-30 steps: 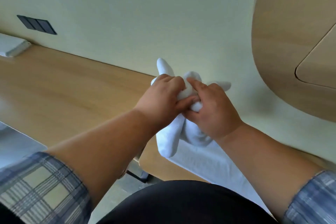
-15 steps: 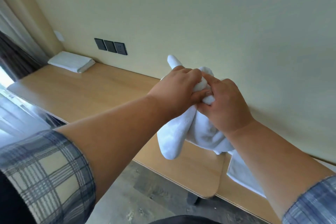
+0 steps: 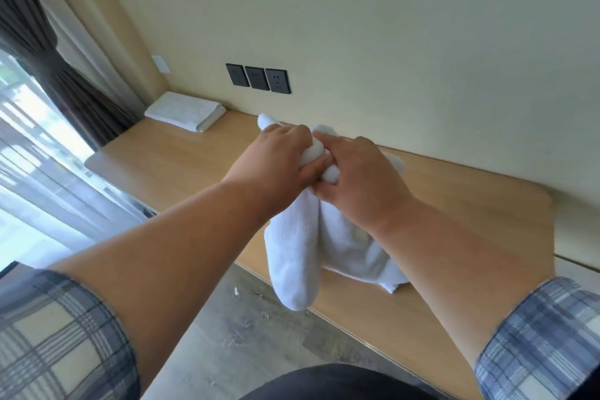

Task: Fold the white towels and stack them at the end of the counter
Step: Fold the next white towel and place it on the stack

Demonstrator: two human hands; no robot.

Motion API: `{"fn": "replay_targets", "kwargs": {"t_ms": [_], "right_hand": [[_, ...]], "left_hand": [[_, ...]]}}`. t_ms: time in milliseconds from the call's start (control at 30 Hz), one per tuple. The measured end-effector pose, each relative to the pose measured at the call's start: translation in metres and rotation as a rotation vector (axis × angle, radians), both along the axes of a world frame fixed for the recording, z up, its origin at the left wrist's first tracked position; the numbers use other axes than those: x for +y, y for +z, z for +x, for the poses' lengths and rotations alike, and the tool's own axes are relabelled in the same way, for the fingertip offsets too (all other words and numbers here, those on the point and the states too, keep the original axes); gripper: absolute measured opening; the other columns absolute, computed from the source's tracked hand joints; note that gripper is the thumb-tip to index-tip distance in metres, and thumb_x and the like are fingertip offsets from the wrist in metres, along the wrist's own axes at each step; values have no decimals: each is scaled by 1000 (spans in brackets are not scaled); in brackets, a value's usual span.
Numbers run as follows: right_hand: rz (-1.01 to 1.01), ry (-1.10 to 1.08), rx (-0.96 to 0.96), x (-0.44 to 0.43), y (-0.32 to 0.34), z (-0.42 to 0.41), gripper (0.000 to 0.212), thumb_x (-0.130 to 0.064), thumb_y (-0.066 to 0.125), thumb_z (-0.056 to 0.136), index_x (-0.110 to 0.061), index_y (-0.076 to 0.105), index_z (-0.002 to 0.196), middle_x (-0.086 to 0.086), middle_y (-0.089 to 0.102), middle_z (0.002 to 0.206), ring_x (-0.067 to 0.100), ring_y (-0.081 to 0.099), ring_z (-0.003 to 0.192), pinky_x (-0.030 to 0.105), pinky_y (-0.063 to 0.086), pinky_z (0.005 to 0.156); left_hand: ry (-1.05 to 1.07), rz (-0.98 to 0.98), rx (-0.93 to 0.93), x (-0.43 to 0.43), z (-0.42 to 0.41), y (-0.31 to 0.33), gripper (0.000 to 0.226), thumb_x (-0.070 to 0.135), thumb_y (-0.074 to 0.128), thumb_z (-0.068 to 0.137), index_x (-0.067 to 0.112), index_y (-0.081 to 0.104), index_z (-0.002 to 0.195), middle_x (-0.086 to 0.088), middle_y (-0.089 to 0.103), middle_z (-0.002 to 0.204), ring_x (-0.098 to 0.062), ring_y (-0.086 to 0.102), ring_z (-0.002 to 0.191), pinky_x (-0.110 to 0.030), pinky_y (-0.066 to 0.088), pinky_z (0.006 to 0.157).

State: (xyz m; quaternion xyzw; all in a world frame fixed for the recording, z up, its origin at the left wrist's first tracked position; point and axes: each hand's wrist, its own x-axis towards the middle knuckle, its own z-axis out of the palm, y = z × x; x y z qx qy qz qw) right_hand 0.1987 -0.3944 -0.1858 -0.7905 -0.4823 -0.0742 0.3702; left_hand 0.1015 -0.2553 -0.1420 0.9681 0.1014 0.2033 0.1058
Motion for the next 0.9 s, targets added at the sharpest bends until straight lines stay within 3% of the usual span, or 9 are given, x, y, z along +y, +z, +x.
{"fn": "replay_targets", "kwargs": {"t_ms": [67,133,267,400,500,633,767,833,900], "right_hand": [[-59,45,-7,37,-3,6,71,-47,70,82,-27,47,146,-1,69,106,23,54,100,29,39,89],[-86,59,-11,68,-5,10,71,-49,72,82,-27,47,146,0,66,100,24,54,98,32,42,87],[-97,100,11,125,-12,11,71,-47,76,81,-27,50,143,-4,47,86,25,56,92,31,40,81],[-167,88,62,185,-29,14,65,-52,70,81,-35,49,140,2,63,97,22,55,99,31,42,83],[-213,59,104,221,-45,18,54,-58,67,80,-37,56,129,-3,67,98,17,53,94,34,44,85],[-239,-35,146,262,-69,26,62,-64,72,75,-25,64,122,-4,65,104,21,57,101,34,44,94],[-188,-214,125,301,-97,16,85,-44,85,71,-10,49,140,13,48,138,32,38,134,39,31,111],[-214,-308,238,318,-111,8,104,-40,86,71,-18,27,154,15,20,160,28,18,148,33,22,116],[-326,-418,337,328,-128,2,120,-43,84,73,-30,1,158,7,-5,166,24,9,151,27,19,112]], "left_hand": [[66,-21,54,34,0,-4,38,63,51,83,24,49,84,19,38,78,2,39,73,-10,27,59],[106,-35,97,64,-2,-7,37,63,52,83,26,47,82,17,40,78,8,39,74,-11,26,57],[157,-68,128,120,-6,-15,40,67,48,81,27,48,80,13,44,78,3,42,74,-14,24,57],[191,-112,138,176,-5,-32,33,67,47,81,34,42,76,14,44,79,1,42,70,-17,25,55],[165,-126,171,222,0,-56,31,65,49,84,35,42,78,15,45,78,1,42,71,-18,25,55],[94,-198,252,289,12,-89,29,61,57,85,35,45,87,15,47,81,-7,43,75,-19,26,56],[-1,-243,360,350,19,-108,39,60,68,79,37,40,94,15,43,83,-15,44,82,-29,30,59],[-32,-250,404,377,23,-116,42,57,71,78,37,39,95,14,42,83,-16,44,83,-32,33,65],[-38,-255,425,399,33,-125,43,54,73,78,35,40,97,8,48,89,-19,46,85,-32,36,70]]}}
